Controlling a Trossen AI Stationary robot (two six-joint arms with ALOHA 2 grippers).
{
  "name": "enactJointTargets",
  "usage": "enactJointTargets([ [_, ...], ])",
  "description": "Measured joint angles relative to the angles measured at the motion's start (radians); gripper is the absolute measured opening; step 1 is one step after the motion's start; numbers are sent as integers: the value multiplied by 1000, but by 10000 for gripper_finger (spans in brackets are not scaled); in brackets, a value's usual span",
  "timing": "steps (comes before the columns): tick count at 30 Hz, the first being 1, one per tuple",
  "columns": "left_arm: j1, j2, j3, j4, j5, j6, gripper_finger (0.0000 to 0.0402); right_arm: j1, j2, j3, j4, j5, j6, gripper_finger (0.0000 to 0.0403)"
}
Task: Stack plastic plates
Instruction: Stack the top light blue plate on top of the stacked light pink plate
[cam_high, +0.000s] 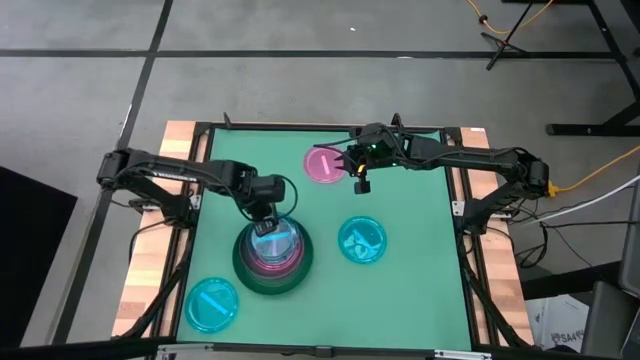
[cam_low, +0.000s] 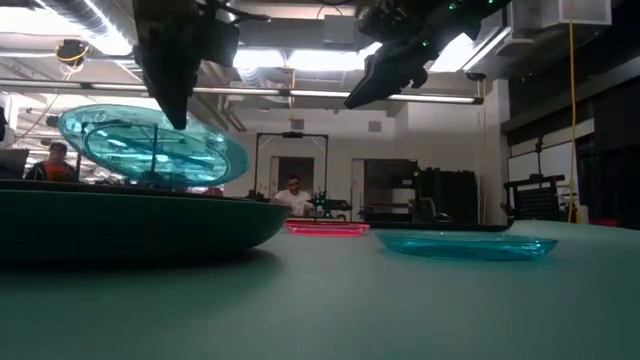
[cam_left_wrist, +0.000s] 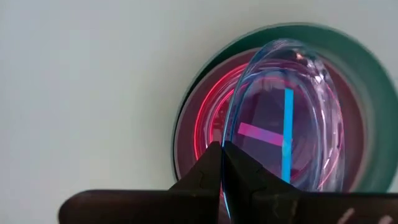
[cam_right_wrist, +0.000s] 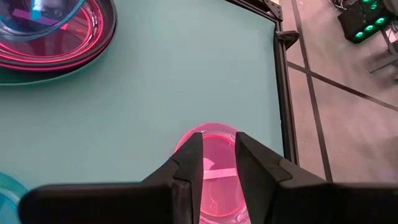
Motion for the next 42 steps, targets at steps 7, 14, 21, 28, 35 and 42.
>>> enactJointTargets([
  [7, -1, 54, 0, -1, 27, 1, 1, 0, 0, 0, 0, 0, 0, 83],
  [14, -17, 105, 0, 0, 31, 1, 1, 0, 0, 0, 0, 0, 0, 83],
  [21, -29, 139, 0, 2, 30, 0, 2, 0, 0, 0, 0, 0, 0, 83],
  [28, -49, 192, 0, 10, 26, 0, 13, 0, 0, 0, 0, 0, 0, 83],
  [35, -67, 248, 0, 25, 26, -2, 29, 0, 0, 0, 1, 0, 0, 83],
  [42, -69, 268, -1, 75, 25, -28, 61, 0, 0, 0, 1, 0, 0, 83],
])
